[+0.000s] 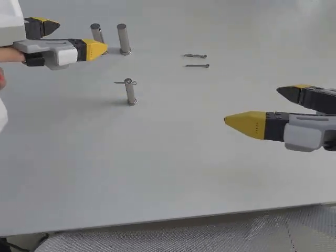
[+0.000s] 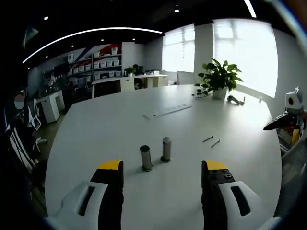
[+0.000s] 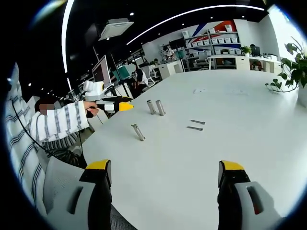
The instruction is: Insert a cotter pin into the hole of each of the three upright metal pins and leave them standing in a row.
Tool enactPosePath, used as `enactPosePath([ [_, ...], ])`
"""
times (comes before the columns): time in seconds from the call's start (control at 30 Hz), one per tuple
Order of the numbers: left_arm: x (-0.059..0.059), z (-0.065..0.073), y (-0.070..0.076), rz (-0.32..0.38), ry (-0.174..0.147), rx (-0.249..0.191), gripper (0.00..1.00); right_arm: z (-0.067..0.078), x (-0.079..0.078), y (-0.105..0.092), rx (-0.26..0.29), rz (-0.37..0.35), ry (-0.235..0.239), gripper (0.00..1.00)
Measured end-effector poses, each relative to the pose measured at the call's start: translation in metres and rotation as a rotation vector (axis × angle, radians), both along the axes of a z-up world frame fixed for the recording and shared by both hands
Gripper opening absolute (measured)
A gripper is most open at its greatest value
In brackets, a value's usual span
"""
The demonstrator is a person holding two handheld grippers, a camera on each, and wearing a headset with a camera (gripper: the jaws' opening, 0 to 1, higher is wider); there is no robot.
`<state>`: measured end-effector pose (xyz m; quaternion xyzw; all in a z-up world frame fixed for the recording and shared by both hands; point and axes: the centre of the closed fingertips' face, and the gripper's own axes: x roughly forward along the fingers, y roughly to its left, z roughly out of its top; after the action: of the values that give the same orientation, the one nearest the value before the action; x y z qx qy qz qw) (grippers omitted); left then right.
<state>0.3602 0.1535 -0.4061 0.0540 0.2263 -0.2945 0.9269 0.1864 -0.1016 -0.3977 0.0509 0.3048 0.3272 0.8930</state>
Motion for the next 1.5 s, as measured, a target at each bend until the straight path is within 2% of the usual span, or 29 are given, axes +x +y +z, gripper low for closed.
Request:
enactPosePath([
  [0.07,0.009,-0.004,0.001,0.013,0.002,-0.008,0.51,-0.002,-0.001,0.0,0.005,0.0,0.008,0.91],
  [0.13,0.015,-0.009,0.001,0.019,0.004,0.003,0.43,0.002,-0.001,0.001,0.052,-0.013,0.01,0.91],
  [0.17,0.018,-0.015,0.003,0.009,0.007,0.051,0.41,0.003,0.0,0.0,0.061,-0.018,0.009,0.91],
  [0.2,0.02,-0.019,0.003,0.002,0.013,0.071,0.41,0.003,0.0,0.0,0.058,-0.019,0.009,0.91],
  [0.37,0.032,-0.032,-0.003,-0.008,0.024,0.097,0.38,-0.003,0.0,-0.005,0.024,-0.015,0.02,0.9],
  [0.53,0.046,-0.042,-0.006,0.008,0.029,0.1,0.31,-0.003,0.0,-0.003,0.042,-0.015,0.022,0.9],
  [0.57,0.049,-0.044,-0.006,0.013,0.031,0.095,0.3,-0.003,0.0,-0.003,0.039,-0.014,0.022,0.9],
  [0.6,0.051,-0.047,-0.007,0.02,0.046,0.065,0.29,-0.004,-0.001,-0.004,0.038,-0.014,0.025,0.9],
  [0.63,0.053,-0.05,-0.007,0.023,0.057,0.055,0.28,-0.004,-0.001,-0.004,0.038,-0.015,0.027,0.9],
  [0.7,0.057,-0.054,-0.006,0.023,0.058,0.06,0.26,-0.006,-0.002,-0.005,0.039,-0.018,0.031,0.89],
  [0.77,0.059,-0.057,-0.004,0.029,0.061,0.073,0.23,-0.009,-0.002,-0.005,0.042,-0.02,0.039,0.89],
  [0.83,0.06,-0.059,-0.002,0.028,0.059,0.104,0.2,-0.012,-0.004,-0.005,0.039,-0.02,0.049,0.89],
  [0.93,0.059,-0.059,-0.006,0.017,0.064,0.084,0.16,-0.014,-0.005,-0.004,0.035,-0.02,0.059,0.89],
  [1.3,0.065,-0.062,-0.014,0.01,0.05,0.077,0.12,-0.015,-0.007,0.0,0.033,-0.018,0.069,0.87],
  [1.5,0.069,-0.062,-0.011,0.035,0.036,0.097,0.1,-0.015,-0.009,-0.002,0.031,-0.027,0.072,0.87],
])
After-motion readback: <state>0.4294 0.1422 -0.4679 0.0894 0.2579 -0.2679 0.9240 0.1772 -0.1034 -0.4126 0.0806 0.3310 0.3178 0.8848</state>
